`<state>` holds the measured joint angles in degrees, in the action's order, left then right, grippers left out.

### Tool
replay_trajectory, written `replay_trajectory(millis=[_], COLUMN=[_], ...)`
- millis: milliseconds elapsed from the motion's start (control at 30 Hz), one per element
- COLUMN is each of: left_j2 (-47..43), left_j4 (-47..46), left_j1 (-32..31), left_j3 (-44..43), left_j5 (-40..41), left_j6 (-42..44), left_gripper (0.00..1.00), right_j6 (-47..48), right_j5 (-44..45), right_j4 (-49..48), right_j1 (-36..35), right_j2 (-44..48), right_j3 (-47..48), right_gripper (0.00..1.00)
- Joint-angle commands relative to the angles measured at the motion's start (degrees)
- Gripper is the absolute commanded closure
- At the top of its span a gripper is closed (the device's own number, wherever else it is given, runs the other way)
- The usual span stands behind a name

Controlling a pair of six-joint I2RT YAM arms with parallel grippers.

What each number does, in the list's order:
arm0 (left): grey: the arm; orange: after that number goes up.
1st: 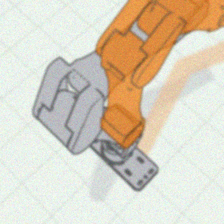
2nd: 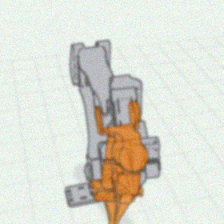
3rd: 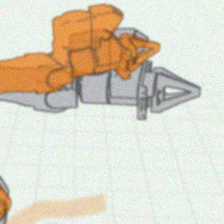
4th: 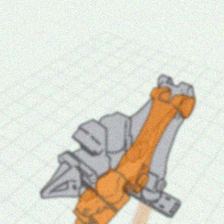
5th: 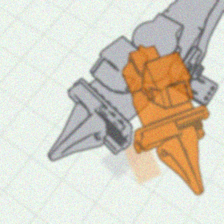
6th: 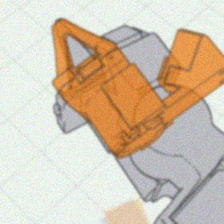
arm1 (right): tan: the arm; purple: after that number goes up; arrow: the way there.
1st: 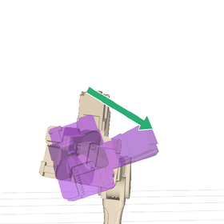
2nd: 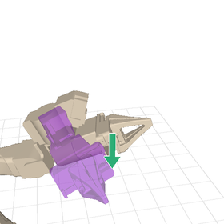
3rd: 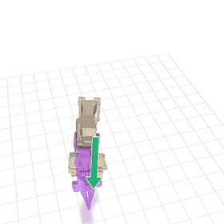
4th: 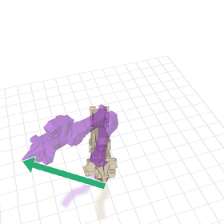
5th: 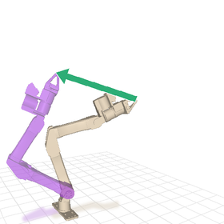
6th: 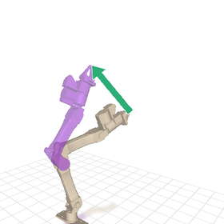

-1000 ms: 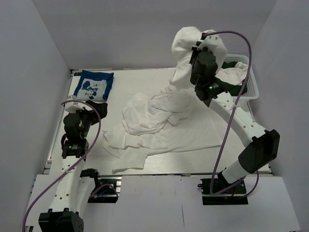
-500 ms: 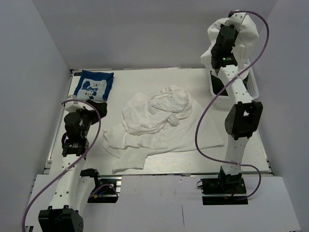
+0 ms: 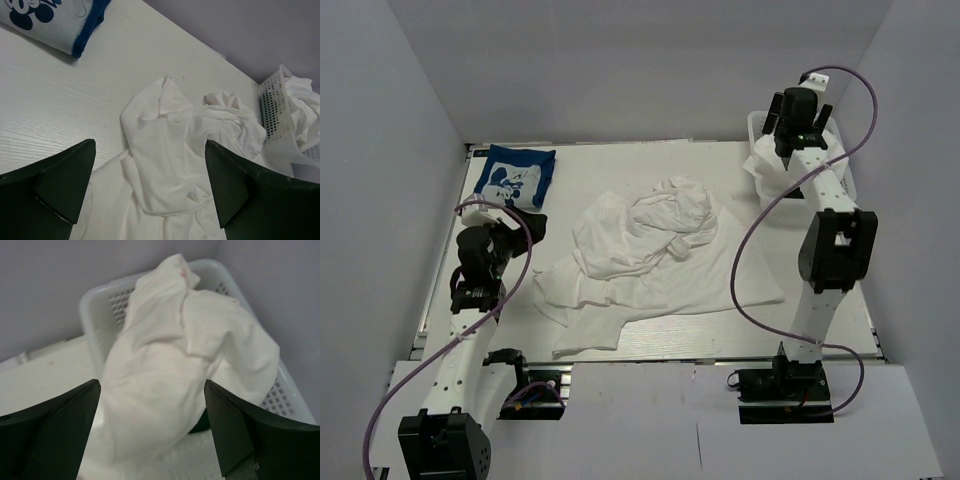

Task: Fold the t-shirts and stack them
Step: Flatten out the tshirt

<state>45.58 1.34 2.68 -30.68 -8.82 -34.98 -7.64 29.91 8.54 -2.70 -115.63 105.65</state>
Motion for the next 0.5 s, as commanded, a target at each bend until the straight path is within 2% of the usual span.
replay_trajectory(millis=[0,33,133,233,367,467], left_j2=[-1.0,-1.5,-1.5,-1.5,-1.0,-2.1], left_j4=[0.0,-0.8,-0.8,1.7,6.0,7.5], left_j1=[0.1,0.1,0.1,0.1,0.1,0.1], left_j3=[-2.2,-2.2,-2.2,-3.9,-5.3,-5.3], left_j5=[-3.7,-3.7,-4.5,-4.5,-1.2,-0.1], left_j6=[-0.1,-0.1,-0.1,-0.1,-0.1,-0.1], left_gripper=[0.0,0.0,0.0,0.0,0.0,0.0], right_j6=[0.5,0.9,0.7,-0.7,-3.5,-6.2], right_j5=[-9.1,-10.8,-15.5,-17.3,-13.3,-14.5], right_j4=[-2.7,-10.0,-13.3,-8.7,-10.9,-9.3], right_j1=[-4.7,-6.2,-10.8,-16.6,-22.7,-25.4], right_j2=[13.7,20.2,25.2,23.6,19.8,15.0], right_j3=[-9.5,-16.2,-24.3,-24.3,-27.8,-28.4], right_gripper=[0.1,0.1,0.1,0.1,0.1,0.1])
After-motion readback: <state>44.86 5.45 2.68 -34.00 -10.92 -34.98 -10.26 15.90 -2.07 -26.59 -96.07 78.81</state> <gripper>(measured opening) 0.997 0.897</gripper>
